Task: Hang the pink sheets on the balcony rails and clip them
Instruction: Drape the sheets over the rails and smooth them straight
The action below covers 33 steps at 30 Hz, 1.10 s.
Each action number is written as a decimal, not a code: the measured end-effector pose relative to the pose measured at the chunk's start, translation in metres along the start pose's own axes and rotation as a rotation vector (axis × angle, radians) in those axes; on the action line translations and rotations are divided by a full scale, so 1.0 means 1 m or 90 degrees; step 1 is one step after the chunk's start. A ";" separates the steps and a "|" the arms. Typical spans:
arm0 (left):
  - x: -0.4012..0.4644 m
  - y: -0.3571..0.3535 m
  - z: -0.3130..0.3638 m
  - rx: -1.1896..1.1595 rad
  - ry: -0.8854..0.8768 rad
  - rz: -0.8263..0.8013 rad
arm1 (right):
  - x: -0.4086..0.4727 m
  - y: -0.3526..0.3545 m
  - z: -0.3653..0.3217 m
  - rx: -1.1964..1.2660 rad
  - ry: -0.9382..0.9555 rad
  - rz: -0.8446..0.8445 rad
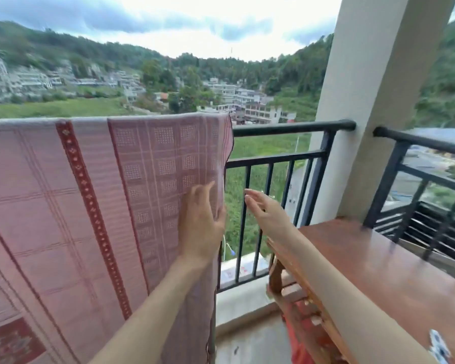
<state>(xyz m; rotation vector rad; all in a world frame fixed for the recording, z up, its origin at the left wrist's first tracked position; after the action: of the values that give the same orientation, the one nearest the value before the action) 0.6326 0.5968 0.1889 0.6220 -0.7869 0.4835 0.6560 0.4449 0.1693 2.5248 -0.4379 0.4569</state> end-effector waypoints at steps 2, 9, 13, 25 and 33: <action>0.006 -0.014 -0.003 0.020 0.036 0.017 | 0.028 -0.006 -0.009 0.086 -0.011 -0.026; 0.002 -0.046 -0.009 0.155 0.110 0.068 | 0.066 -0.066 0.006 0.325 -0.117 -0.274; -0.004 -0.051 -0.014 0.169 0.152 0.141 | 0.063 -0.082 0.011 0.341 -0.065 -0.380; -0.034 -0.059 -0.003 0.156 0.334 0.274 | 0.088 -0.060 0.025 0.241 0.151 -0.311; -0.073 -0.127 -0.014 0.259 0.277 0.005 | 0.056 -0.043 0.124 0.089 0.128 -0.399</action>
<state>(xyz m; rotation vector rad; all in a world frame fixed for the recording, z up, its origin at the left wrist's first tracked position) 0.6721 0.5018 0.0831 0.8517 -0.2759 0.7657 0.7514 0.3989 0.0736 2.5369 0.4677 0.4933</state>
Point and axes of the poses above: each hand's wrist, its own x-axis towards the middle knuckle, its own y-axis out of the back of the hand, z = x × y, the point moved 8 cm from there along x, towards the middle knuckle, and after that the axes turned 14 degrees about z, right-handed, at the moved point
